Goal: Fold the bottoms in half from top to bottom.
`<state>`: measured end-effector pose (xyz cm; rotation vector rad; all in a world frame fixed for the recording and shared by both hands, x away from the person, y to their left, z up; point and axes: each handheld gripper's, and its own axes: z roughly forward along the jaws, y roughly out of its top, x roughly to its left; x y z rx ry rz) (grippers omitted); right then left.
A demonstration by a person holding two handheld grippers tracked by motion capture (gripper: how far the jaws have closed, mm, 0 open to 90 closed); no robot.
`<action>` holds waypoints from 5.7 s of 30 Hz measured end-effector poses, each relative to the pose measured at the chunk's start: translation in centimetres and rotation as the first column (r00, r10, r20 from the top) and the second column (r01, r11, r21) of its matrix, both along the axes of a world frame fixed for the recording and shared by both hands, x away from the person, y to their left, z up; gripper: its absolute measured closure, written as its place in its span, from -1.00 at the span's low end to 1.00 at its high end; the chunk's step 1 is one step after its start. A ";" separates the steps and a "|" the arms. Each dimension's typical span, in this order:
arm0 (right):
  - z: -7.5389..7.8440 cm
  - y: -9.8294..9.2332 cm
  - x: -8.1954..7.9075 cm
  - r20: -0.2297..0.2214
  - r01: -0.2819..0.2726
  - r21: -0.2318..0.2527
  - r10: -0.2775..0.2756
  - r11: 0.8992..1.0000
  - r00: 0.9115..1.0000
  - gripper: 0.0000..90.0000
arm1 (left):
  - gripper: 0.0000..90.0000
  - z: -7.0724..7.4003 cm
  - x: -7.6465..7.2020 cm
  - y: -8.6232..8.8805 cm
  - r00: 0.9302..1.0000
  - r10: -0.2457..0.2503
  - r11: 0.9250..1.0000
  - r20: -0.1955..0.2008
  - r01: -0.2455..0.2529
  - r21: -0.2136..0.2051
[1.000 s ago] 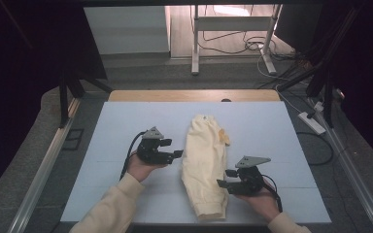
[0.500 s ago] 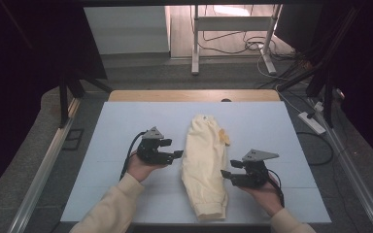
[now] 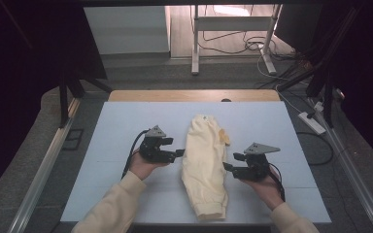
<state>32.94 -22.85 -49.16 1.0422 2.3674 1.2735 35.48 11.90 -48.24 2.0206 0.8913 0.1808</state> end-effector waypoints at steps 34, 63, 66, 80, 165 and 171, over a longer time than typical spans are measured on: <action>0.7 2.0 4.9 0.031 0.049 0.024 -0.050 0.998 0.998 -0.22 | -0.48 -0.3 3.1 -1.0 0.999 0.023 1.000 -0.026 -0.024 -0.007; -0.2 2.5 9.5 0.000 0.112 -0.020 -0.112 0.994 0.994 -0.26 | -0.48 -1.2 7.3 -1.5 0.998 0.047 0.999 -0.049 -0.047 0.010; -0.3 2.5 9.9 -0.008 0.117 -0.017 -0.117 0.993 0.993 -0.26 | -0.48 -1.4 7.5 -1.6 0.998 0.046 0.999 -0.053 -0.045 0.013; -0.7 2.8 11.6 -0.032 0.131 -0.021 -0.132 0.991 0.991 -0.26 | -0.48 -2.1 7.9 -2.9 0.997 0.041 0.999 -0.063 -0.039 0.032; -2.2 3.6 12.6 -0.091 0.032 -0.022 -0.034 0.999 0.995 0.68 | 0.75 -3.4 9.1 -4.9 0.991 -0.062 0.998 -0.117 0.065 0.021; -1.1 3.4 12.3 -0.047 0.026 0.013 -0.026 1.000 0.999 0.68 | 0.75 -2.5 8.8 -4.4 0.994 -0.066 0.998 -0.088 0.065 -0.007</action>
